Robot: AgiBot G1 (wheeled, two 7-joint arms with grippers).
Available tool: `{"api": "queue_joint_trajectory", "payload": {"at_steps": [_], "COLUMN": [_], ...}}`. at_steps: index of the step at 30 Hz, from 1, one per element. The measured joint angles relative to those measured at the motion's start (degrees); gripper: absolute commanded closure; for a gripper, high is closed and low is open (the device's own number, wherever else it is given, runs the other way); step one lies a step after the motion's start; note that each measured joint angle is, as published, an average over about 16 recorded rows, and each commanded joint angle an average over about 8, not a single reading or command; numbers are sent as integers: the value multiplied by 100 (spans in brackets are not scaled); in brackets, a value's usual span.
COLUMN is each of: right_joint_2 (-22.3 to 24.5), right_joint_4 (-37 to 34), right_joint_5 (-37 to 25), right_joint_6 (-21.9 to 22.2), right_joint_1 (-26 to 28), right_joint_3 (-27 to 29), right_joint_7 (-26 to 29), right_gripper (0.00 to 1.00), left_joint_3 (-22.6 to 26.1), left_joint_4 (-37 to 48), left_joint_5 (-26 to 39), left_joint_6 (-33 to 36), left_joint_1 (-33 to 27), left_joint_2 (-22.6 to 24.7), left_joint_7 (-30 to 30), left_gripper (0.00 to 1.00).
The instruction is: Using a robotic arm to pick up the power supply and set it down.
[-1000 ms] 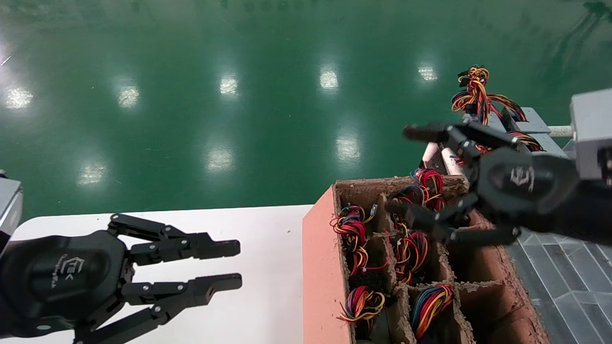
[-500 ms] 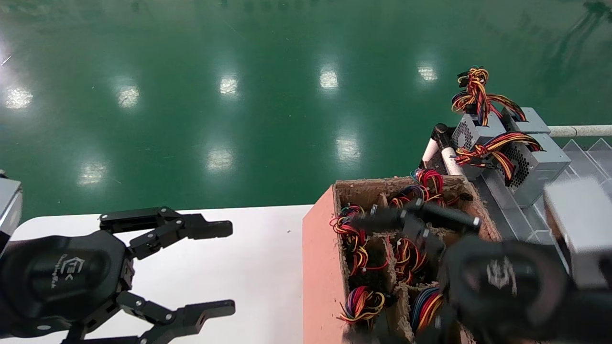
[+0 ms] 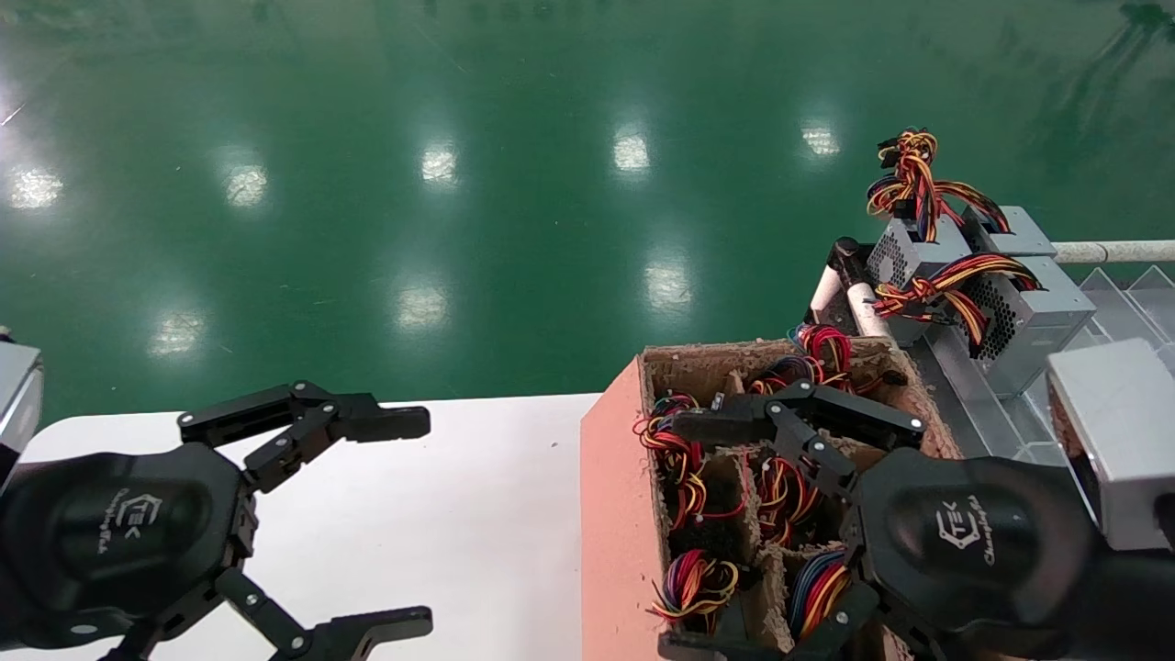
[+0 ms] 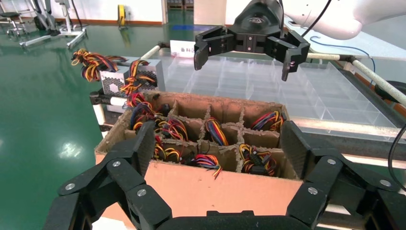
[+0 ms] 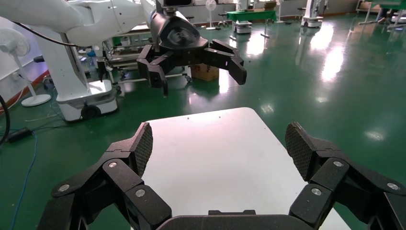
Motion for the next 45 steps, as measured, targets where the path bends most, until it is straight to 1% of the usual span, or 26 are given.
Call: {"api": "queue_joint_trajectory", "payload": {"at_steps": [45], "right_joint_2": [-18], "right_joint_4": [-118], "right_joint_5": [-59], "right_joint_6": [0], "right_joint_1": [78], "right_joint_3": [-3], "right_joint_7": [-42], "right_gripper": [0], "left_joint_3": [0], "left_joint_4": [0], "left_joint_5": [0], "left_joint_6": [1], "left_joint_1": [0], "left_joint_2": [0], "left_joint_7": [0], "left_gripper": [0]}}
